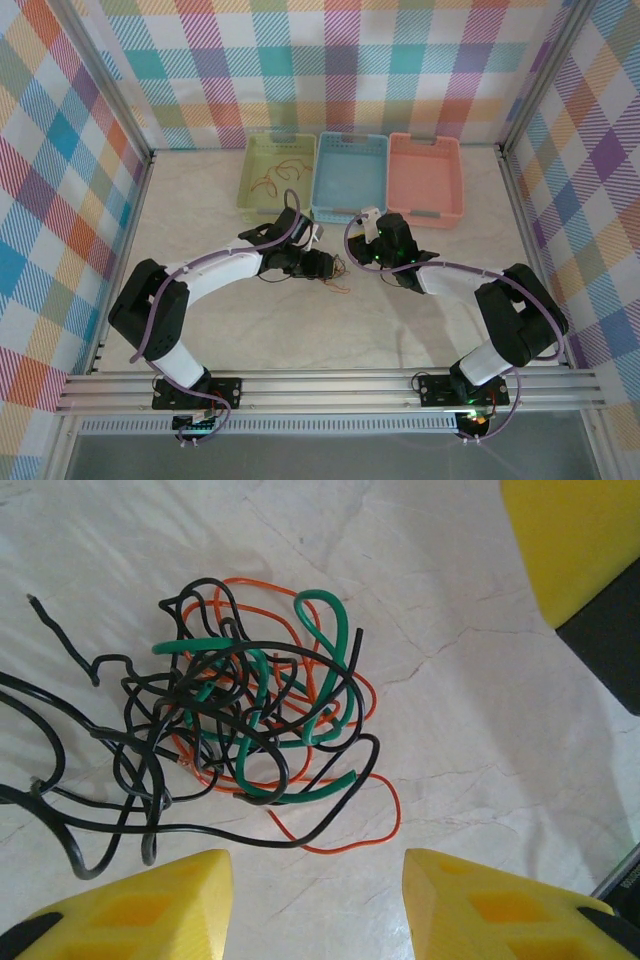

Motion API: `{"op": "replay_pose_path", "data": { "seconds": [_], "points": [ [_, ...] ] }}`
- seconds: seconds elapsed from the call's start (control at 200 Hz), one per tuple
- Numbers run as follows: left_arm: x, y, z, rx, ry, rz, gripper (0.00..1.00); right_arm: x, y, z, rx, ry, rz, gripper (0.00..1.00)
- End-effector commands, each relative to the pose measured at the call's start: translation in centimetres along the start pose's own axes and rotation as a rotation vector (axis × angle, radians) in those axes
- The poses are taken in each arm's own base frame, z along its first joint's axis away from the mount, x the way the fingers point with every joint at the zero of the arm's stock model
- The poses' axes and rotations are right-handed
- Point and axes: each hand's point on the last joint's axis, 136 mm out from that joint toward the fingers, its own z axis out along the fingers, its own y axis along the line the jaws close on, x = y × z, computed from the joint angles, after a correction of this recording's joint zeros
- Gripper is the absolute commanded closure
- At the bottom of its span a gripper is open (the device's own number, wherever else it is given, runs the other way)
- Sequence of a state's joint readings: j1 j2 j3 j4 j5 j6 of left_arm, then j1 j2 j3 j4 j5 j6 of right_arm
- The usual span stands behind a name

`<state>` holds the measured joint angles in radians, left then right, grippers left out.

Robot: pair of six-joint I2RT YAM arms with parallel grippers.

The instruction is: Untangle the cables

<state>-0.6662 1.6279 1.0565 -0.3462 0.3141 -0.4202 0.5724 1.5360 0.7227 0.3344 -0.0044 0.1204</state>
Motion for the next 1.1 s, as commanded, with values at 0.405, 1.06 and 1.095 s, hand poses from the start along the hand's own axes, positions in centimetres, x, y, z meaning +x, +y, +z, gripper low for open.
{"op": "replay_pose_path", "data": {
  "seconds": [0.405,1.06,1.095],
  "points": [
    [-1.2,-1.9,1.6,0.004,-0.003,0.069,0.71,-0.6,0.6,0.2,-0.027,0.005,0.005,0.78],
    [-1.2,-1.9,1.1,0.005,-0.021,0.093,0.62,-0.6,0.9,0.3,-0.045,0.007,0.003,0.78],
    [-1.3,-2.0,1.2,0.01,-0.021,0.092,0.6,-0.6,0.9,0.3,-0.047,0.007,0.003,0.78]
  ]
}}
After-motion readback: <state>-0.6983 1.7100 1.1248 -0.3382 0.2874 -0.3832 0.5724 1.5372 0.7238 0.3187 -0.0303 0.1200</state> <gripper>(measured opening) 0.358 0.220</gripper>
